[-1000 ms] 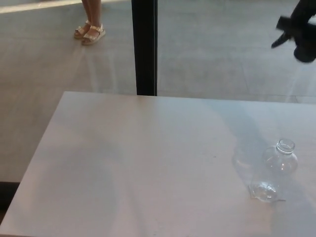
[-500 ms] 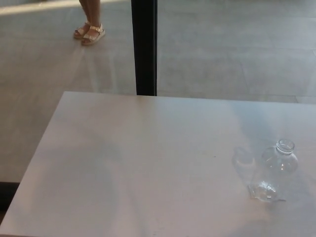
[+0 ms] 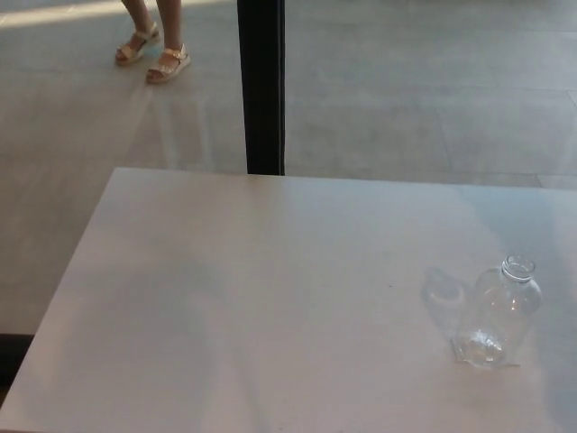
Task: The robot uses its right hand to grab and lift the lid of the spray bottle kept in the middle of the desk and places the lid on the right side of the bottle
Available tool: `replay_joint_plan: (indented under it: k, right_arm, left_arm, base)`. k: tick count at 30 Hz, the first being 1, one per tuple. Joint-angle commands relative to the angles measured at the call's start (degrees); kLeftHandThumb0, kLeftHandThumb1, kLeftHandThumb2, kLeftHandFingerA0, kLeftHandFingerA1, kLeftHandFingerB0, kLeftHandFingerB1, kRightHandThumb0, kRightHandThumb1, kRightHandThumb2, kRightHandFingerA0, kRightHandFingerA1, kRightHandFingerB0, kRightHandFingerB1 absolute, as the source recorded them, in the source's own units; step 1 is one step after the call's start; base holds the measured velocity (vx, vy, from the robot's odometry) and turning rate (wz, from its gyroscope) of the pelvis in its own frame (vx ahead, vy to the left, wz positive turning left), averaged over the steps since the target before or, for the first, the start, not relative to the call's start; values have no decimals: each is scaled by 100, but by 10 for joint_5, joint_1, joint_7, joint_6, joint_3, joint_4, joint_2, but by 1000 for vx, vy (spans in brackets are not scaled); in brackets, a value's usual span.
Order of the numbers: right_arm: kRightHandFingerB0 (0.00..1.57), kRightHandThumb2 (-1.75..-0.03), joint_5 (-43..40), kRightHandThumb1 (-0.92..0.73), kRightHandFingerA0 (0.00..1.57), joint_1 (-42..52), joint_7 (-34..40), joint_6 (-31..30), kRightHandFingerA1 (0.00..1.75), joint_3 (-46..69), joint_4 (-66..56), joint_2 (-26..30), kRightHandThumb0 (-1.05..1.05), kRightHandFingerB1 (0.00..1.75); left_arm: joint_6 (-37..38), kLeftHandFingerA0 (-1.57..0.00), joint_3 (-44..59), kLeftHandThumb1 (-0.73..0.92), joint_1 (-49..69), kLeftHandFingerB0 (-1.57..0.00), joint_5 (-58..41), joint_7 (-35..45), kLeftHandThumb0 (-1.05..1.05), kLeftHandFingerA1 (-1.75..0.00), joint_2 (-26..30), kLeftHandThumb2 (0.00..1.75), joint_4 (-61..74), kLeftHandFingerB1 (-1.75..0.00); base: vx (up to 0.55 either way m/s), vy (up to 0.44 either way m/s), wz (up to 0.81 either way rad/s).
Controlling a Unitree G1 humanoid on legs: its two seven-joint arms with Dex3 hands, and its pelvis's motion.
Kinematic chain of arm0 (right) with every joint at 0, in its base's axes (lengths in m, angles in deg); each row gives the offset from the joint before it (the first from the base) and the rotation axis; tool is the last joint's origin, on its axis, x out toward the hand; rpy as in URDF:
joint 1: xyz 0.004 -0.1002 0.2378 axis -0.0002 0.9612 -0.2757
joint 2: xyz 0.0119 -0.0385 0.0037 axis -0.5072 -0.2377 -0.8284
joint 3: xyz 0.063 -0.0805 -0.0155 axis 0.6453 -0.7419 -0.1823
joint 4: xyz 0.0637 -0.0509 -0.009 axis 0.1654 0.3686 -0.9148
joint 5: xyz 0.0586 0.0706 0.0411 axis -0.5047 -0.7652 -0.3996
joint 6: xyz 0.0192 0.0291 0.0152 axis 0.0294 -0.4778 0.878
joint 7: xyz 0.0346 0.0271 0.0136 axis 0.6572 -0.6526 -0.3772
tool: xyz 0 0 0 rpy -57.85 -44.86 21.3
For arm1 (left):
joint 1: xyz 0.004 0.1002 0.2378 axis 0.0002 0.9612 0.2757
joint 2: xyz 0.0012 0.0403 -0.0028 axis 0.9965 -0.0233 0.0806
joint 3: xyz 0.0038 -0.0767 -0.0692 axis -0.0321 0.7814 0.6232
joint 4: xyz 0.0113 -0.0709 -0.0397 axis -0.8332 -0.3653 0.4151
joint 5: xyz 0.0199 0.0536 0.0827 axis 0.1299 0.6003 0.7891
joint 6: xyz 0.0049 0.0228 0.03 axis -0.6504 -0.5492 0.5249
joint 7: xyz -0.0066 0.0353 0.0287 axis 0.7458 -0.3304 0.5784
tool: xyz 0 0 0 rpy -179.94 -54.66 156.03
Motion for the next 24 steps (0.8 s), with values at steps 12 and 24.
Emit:
replay_joint_plan:
  k: [12, 24]
  right_arm:
    - [78, -84, 96, -70, 88, 125, 225, 75, 157, -120, 132, -109, -29, 81]
    - [24, -62, 108, -71, 21, 77, 195, 33, 53, -190, 218, -107, -67, 28]
  left_arm:
    - [7, -48, 5, 70, 0, -33, -8, 3, -88, -61, 15, 114, 4, -51]
    - [5, -57, -1, 92, -5, -41, 0, -4, -93, -51, 14, 68, 0, -38]
  base:
    - [0, 0, 0]
    - [0, 0, 0]
